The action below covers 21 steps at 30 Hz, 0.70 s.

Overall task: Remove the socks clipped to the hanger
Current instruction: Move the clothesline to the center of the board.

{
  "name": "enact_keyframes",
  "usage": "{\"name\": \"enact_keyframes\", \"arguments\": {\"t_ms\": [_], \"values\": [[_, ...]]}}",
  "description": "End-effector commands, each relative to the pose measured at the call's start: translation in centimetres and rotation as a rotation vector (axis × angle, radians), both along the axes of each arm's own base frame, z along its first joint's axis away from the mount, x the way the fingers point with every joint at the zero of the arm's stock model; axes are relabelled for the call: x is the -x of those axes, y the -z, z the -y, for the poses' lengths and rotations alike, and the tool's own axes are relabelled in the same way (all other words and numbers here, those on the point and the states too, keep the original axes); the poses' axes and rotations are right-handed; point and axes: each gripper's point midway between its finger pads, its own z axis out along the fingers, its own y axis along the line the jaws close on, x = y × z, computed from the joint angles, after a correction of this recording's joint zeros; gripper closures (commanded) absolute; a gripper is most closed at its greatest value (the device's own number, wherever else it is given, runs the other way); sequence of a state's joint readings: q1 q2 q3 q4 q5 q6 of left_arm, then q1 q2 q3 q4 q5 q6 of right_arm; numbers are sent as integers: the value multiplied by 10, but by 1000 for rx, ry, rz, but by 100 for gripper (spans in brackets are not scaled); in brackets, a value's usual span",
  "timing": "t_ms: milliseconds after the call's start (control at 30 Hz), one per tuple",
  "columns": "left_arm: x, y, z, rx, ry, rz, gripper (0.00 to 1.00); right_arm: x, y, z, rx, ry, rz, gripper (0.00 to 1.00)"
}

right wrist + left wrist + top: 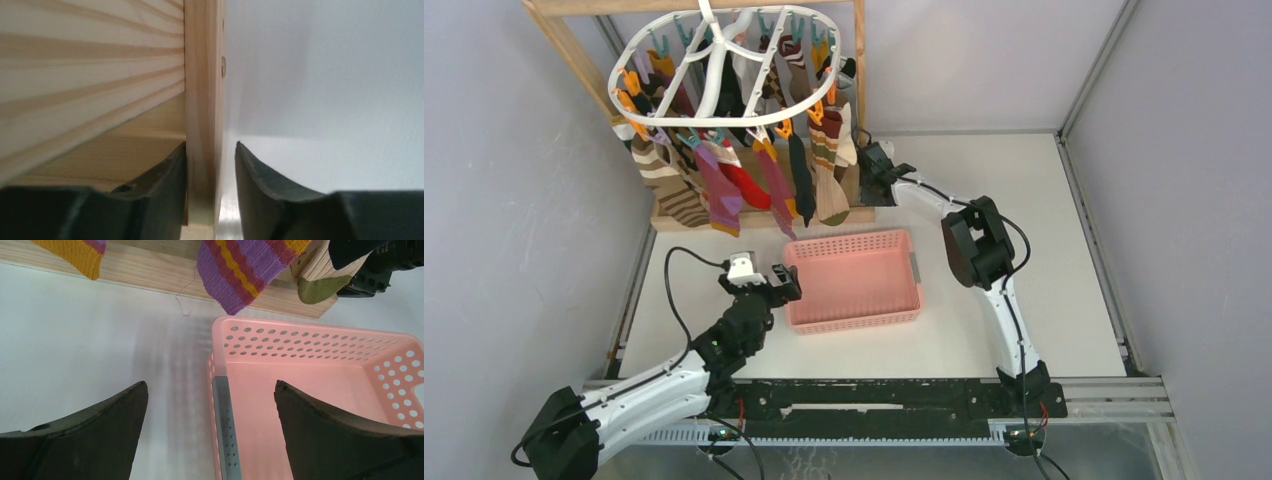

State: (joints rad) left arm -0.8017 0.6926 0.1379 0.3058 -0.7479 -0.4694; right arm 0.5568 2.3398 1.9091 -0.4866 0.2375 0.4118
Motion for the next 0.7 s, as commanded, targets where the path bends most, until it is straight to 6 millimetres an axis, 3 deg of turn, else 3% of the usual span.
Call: {"name": "enact_keyframes", "arguments": {"t_ms": [0, 167, 300, 667], "values": [[-3, -12, 0, 13, -2, 25, 0, 0, -3, -7, -11, -30, -21, 60], [-2, -15, -2, 16, -8, 29, 0, 4, 6, 5, 13, -21, -58, 78], [-1, -18, -2, 23, -7, 35, 0, 8, 5, 22, -3, -7, -65, 100], [-2, -19, -1, 16, -7, 25, 0, 29, -2, 101, -47, 80, -83, 100]]}}
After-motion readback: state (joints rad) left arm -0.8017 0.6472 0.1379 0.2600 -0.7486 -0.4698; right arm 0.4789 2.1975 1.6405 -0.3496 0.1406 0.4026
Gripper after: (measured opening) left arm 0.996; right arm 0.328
